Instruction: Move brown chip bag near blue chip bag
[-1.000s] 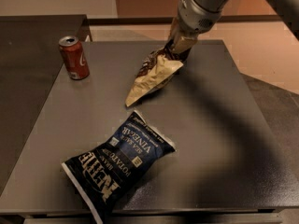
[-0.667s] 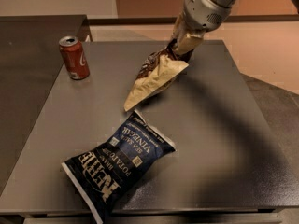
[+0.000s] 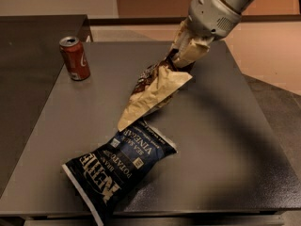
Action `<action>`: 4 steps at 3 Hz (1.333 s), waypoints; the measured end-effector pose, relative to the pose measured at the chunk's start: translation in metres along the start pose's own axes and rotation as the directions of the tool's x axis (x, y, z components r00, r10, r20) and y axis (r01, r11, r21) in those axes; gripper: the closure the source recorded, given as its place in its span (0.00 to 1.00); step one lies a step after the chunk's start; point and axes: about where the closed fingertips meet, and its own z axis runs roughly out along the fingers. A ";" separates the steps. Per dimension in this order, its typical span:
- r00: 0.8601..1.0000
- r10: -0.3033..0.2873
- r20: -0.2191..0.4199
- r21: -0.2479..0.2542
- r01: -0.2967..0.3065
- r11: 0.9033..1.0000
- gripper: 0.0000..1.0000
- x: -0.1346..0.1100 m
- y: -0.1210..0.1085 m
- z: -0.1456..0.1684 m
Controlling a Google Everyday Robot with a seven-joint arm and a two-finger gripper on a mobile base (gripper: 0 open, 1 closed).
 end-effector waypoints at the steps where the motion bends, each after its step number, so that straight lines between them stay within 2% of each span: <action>1: 0.999 0.023 0.044 -0.044 -0.021 0.999 0.58 -0.008 0.020 0.009; 3: 0.999 0.018 0.048 -0.031 -0.017 0.999 0.12 -0.012 0.016 0.011; 4: 0.999 0.016 0.051 -0.026 -0.014 1.000 0.00 -0.013 0.014 0.012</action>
Offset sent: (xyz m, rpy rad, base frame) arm -0.0188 0.0074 -0.0068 0.0315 0.0492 0.0090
